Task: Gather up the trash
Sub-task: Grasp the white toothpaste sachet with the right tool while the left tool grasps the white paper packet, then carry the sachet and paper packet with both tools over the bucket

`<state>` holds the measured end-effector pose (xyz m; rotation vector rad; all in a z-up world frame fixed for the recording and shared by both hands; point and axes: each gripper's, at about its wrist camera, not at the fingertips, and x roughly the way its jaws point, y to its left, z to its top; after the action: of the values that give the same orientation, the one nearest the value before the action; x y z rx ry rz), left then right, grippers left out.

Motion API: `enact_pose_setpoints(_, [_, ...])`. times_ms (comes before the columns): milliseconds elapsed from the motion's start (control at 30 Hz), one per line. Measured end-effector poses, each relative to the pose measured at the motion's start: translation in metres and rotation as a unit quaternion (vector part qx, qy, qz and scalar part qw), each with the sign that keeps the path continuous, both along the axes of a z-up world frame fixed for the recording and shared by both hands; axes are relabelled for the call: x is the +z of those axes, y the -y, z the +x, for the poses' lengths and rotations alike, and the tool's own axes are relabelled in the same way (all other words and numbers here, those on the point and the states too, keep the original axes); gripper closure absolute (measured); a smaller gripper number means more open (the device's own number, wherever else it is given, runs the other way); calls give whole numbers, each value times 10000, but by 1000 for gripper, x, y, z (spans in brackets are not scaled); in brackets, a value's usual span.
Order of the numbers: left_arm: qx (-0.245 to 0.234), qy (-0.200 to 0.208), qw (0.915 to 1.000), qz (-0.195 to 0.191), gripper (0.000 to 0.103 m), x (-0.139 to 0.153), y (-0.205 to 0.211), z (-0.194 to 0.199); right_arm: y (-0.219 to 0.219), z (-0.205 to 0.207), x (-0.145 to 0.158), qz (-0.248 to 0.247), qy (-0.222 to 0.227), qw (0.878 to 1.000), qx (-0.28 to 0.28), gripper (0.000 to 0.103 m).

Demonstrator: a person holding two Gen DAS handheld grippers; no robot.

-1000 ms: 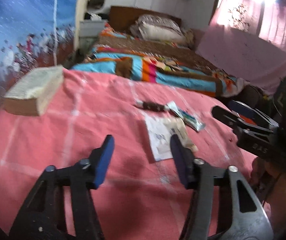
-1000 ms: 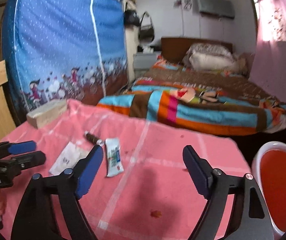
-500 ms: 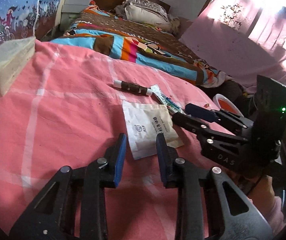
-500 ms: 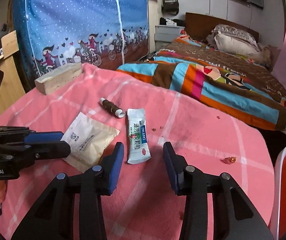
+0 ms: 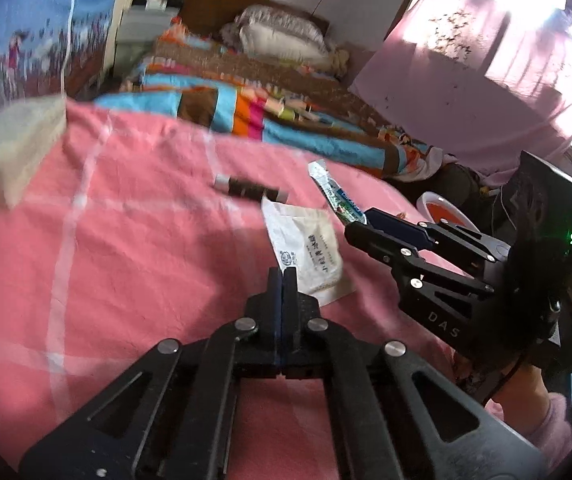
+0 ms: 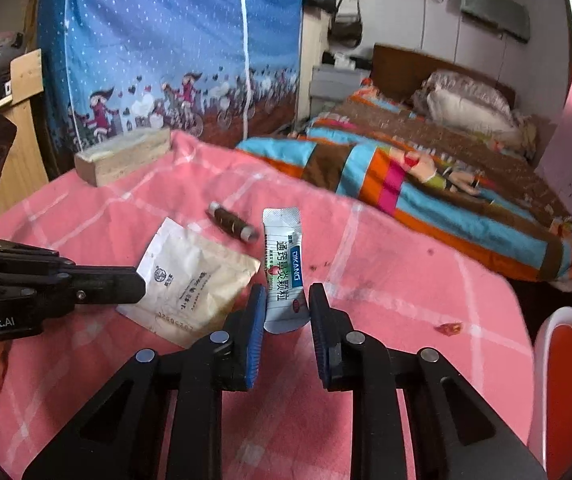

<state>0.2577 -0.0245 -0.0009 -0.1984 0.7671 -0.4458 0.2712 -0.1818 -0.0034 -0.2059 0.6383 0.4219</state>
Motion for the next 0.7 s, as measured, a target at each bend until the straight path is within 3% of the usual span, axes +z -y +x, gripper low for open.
enact_pose_setpoints(167, [69,914,9947,472,98,22,11,-28,11,-23,17,241,799,9964,-156,83])
enact_pose_setpoints(367, [208,1591,9820,994,97,36,29,-49,20,-50,31,455,1592,9857,-309,83])
enact_pose_setpoints(533, [346,2083,9741,811,97,55,34,-63,32,-69,40,629,2116,9743,-440,83])
enact_pose_setpoints(700, [417,2650,9608,703,98,73,47,-71,57,-89,56,859,2670,9566,-790,83])
